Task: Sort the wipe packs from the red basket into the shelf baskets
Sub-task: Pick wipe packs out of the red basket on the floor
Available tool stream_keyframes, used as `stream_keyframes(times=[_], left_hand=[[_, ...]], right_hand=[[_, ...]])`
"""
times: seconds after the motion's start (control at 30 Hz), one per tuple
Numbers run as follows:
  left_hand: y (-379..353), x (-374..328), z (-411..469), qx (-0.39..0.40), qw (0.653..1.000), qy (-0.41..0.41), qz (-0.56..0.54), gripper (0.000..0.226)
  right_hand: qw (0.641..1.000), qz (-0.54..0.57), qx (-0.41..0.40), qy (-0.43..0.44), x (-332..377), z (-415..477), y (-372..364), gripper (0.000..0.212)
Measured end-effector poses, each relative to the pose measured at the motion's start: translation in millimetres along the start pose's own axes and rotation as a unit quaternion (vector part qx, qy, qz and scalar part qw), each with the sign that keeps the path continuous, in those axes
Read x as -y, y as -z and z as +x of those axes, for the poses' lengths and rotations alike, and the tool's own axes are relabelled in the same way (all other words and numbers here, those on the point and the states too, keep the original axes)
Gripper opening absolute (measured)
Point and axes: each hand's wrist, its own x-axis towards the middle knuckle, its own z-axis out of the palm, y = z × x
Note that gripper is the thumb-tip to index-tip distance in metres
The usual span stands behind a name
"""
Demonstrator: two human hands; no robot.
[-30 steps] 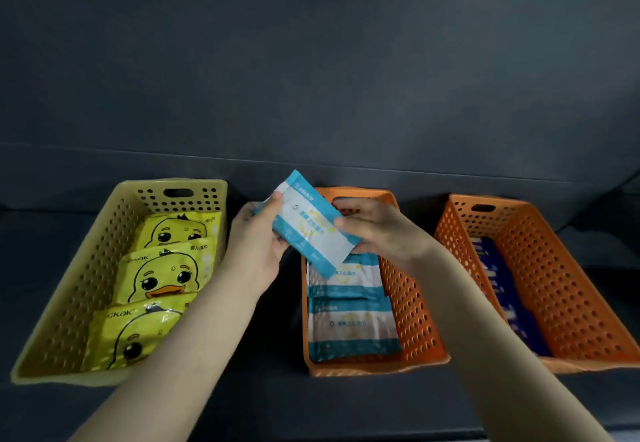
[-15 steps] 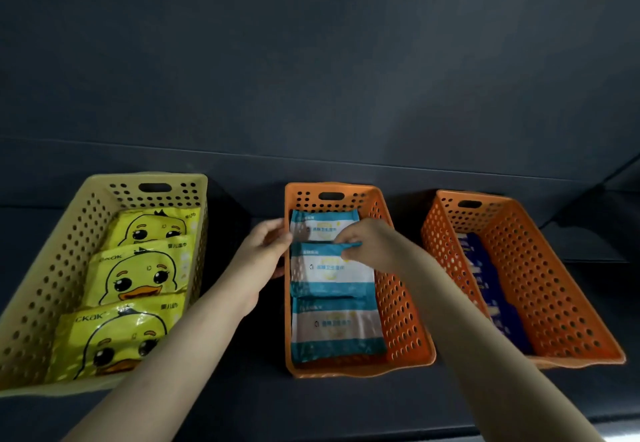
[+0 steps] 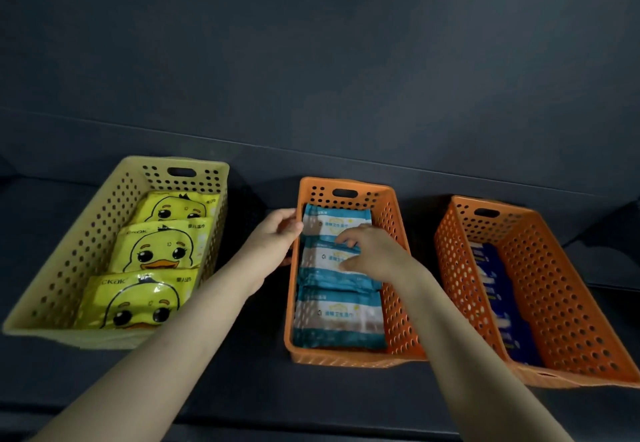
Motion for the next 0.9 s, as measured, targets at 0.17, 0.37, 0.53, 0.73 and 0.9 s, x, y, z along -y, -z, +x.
stream_keyframes(times=[0.17, 0.37, 0.53, 0.73, 0.9], left_hand=[[10, -3, -13, -0.037, 0.995, -0.057, 0.074, 0.045], [39, -5, -97, -0.069, 0.976, -0.163, 0.130, 0.044], [60, 50, -226, -0.032, 0.954, -0.253, 0.158, 0.039], [52, 146, -359, 0.041, 0.972, -0.197, 0.124, 0.034], [11, 212, -425, 0.091, 0.979, -0.135, 0.123, 0.032]], right_hand=[[0.991, 0.051, -0.120, -0.009, 13, -32, 7, 0.060], [0.946, 0.069, -0.317, -0.020, 30, -134, 2, 0.052], [0.913, 0.093, -0.395, -0.032, 46, -283, -73, 0.045], [0.918, 0.151, -0.331, -0.156, 37, -444, -182, 0.048], [0.896, 0.202, -0.302, -0.255, -6, -533, -241, 0.046]])
